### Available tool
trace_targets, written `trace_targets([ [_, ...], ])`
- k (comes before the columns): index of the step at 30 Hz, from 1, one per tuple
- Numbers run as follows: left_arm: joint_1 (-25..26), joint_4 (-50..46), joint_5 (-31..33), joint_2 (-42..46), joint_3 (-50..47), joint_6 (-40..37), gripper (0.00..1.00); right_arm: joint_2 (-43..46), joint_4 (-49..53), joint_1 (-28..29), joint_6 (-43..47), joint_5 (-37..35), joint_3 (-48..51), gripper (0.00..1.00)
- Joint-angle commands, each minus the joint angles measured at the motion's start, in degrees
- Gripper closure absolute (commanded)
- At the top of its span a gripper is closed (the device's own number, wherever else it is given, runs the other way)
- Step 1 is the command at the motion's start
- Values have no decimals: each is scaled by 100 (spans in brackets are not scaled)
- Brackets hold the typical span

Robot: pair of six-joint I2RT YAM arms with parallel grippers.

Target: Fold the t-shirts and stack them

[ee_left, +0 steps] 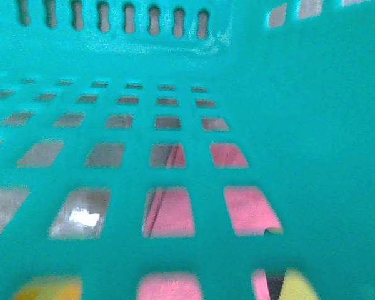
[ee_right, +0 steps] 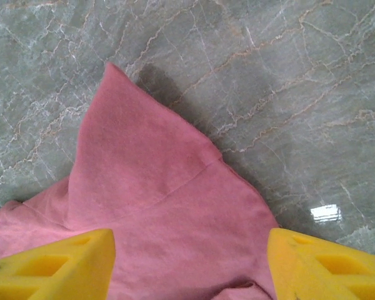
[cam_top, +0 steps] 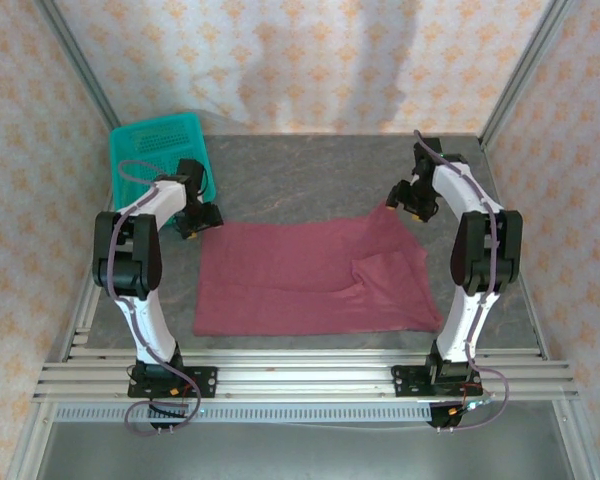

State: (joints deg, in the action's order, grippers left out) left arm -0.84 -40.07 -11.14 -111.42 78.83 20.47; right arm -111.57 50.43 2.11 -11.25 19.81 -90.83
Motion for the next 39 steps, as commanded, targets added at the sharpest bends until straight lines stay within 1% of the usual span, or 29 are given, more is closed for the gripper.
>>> trace_targets([
  [1,-52,177,233,-392,336,-205,36,-131,-127,-13,70,36,-225,35],
  [3,-73,204,106,-587,457,-214,37,-163,-139,-17,35,54,-232,35],
  [6,-67,125,129,-779,580,-234,37,-172,-159,-17,11,24,-217,35],
  [8,-69,102,106,-873,613,-258,40,-180,-154,-11,-2,21,-207,35],
  [14,-70,-138,229,-916,539,-381,44,-172,-92,-18,-19,-38,-207,36],
  [17,-66,-226,191,-1012,520,-434,54,-163,-79,-16,-25,-76,-212,36],
  [19,-66,-231,96,-991,451,-452,55,-172,-56,-34,-28,-118,-232,36],
  [21,-62,-223,23,-937,349,-482,59,-174,-51,-44,-40,-128,-251,36],
  [24,-65,-254,14,-924,241,-564,71,-210,-33,-51,-57,-144,-308,36],
  [27,-63,-205,-179,-944,177,-613,80,-266,-48,-50,-92,-144,-346,36],
  [29,-66,-184,-261,-937,159,-606,88,-325,-26,-47,-106,-187,-391,37],
  [32,-65,-186,-379,-829,160,-622,99,-388,-54,-49,-69,-204,-473,37],
  [35,-57,-236,-463,-678,200,-684,100,-502,-100,-48,8,-168,-606,37],
  [39,-43,-246,-671,-443,179,-733,100,-688,-271,-38,119,51,-780,37],
])
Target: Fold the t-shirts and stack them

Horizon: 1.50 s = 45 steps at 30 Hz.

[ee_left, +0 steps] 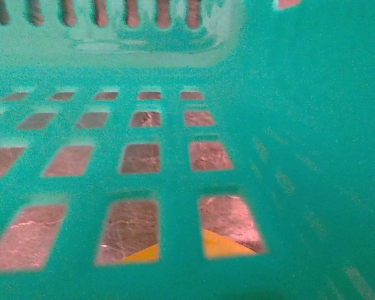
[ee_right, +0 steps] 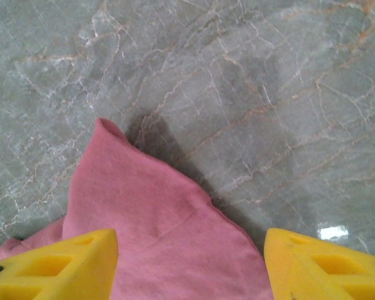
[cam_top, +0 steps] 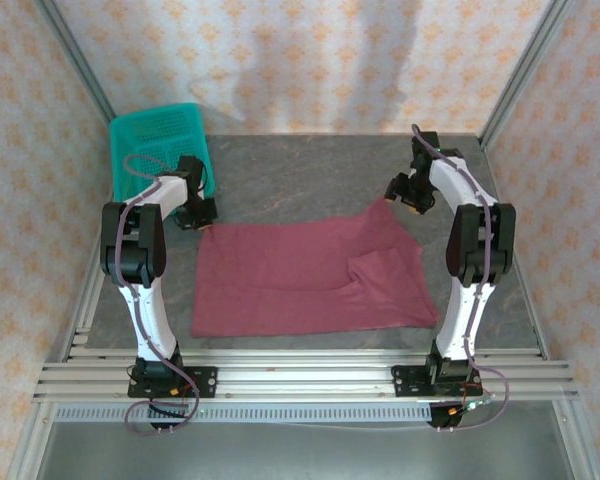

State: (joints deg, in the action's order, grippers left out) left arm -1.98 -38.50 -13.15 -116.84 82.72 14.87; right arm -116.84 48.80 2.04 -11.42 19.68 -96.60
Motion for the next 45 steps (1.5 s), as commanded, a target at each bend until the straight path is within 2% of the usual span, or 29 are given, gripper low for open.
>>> trace_targets([
  [1,82,-404,-538,172,-229,-179,100,-225,-180,-37,166,171,-263,37],
  [9,252,-290,-695,703,-562,-257,100,-893,-356,77,212,710,-984,39],
  [19,273,-353,-582,1074,-722,-257,100,-1524,-196,210,-17,781,-1520,46],
  [21,267,-409,-503,1049,-681,-263,100,-1585,-130,256,-17,805,-1569,54],
  [26,264,-433,-519,1171,-622,-215,100,-1471,36,297,-66,633,-1537,94],
  [27,268,-460,-510,1189,-594,-217,100,-1296,-69,297,-107,532,-1404,100],
  [35,264,-518,-521,1526,-614,-166,100,3,-700,297,-287,283,-339,100],
  [41,273,-449,-594,1973,-1028,-24,100,1164,-1063,297,-431,281,1231,100],
  [45,318,-348,-658,2396,-1684,123,100,2073,-1449,297,-768,270,2627,100],
])
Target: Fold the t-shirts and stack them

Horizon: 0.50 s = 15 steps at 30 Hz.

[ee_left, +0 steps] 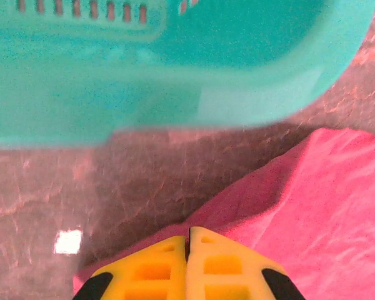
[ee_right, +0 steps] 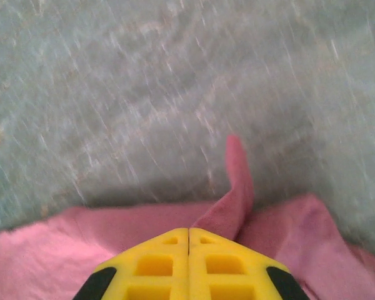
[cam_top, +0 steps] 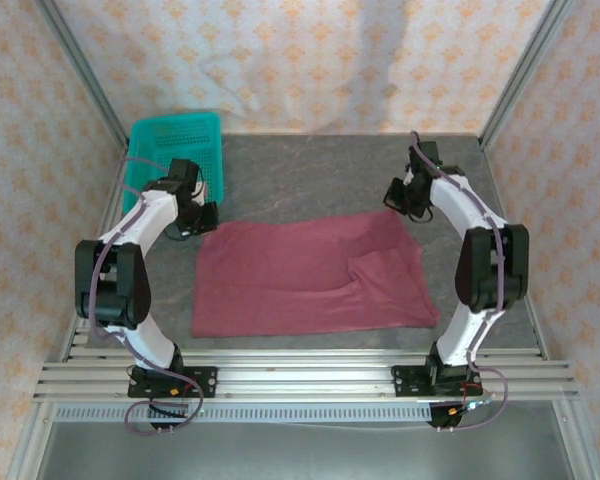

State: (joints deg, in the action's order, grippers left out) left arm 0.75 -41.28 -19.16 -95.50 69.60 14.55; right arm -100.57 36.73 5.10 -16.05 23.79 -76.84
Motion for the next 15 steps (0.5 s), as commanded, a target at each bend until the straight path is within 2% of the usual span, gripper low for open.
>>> trace_targets([
  [1,69,-50,-75,393,-576,207,100,669,-345,-9,-419,-88,1025,100],
  [9,223,238,-116,1408,-2358,771,100,1954,-917,-7,-1202,223,3383,100],
  [12,289,312,-13,1576,-2767,965,100,2080,-903,-2,-1206,216,3709,94],
  [15,429,233,70,1450,-2698,1078,100,2062,-578,-9,-994,97,3535,78],
])
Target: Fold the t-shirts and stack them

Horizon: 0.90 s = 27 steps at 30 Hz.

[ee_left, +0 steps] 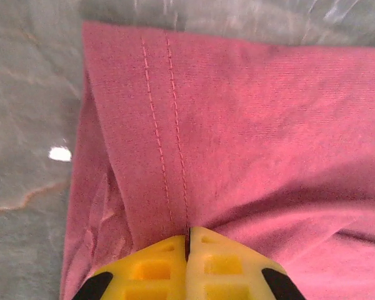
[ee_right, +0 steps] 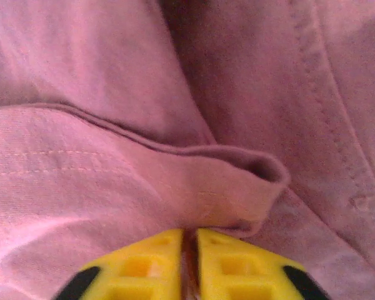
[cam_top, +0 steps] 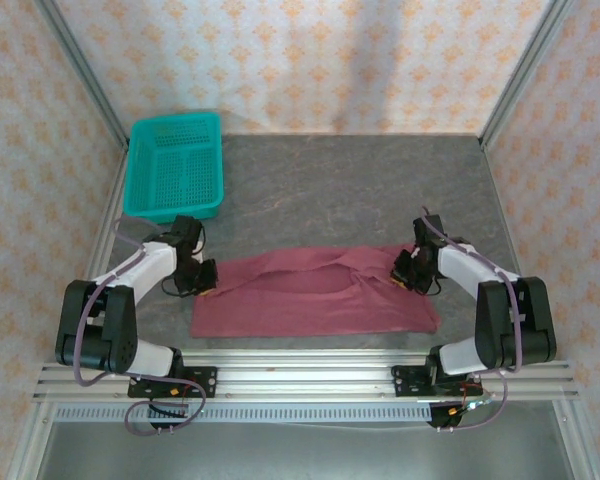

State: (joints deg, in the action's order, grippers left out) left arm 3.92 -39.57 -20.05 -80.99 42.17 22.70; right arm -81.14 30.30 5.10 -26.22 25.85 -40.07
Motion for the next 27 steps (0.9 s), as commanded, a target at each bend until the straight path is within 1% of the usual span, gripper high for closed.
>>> trace_targets([
  [1,122,32,205,-50,51,284,100,156,163,-6,88,-154,-240,74],
  [3,148,54,265,-56,30,342,100,337,301,-9,169,-263,-449,61],
  [4,155,53,289,-24,19,371,100,438,345,-14,164,-334,-534,58],
  [8,159,78,320,83,-7,411,100,832,354,-171,30,-394,-920,51],
  [10,159,64,334,83,-17,407,100,749,377,-290,38,-379,-1154,49],
  [13,153,98,341,85,-47,389,100,241,625,-454,111,-383,-1519,51],
  [15,154,99,340,105,-65,402,100,-60,577,-535,134,-300,-1586,53],
  [17,166,108,330,114,-66,394,100,-194,489,-599,94,-397,-1584,54],
  [19,166,104,330,122,-44,378,100,-250,415,-691,38,-321,-1532,58],
  [22,169,90,344,127,-8,347,100,-289,588,-763,149,-354,-1462,62],
  [27,169,128,327,95,0,346,100,-44,269,-822,145,-41,-816,68],
])
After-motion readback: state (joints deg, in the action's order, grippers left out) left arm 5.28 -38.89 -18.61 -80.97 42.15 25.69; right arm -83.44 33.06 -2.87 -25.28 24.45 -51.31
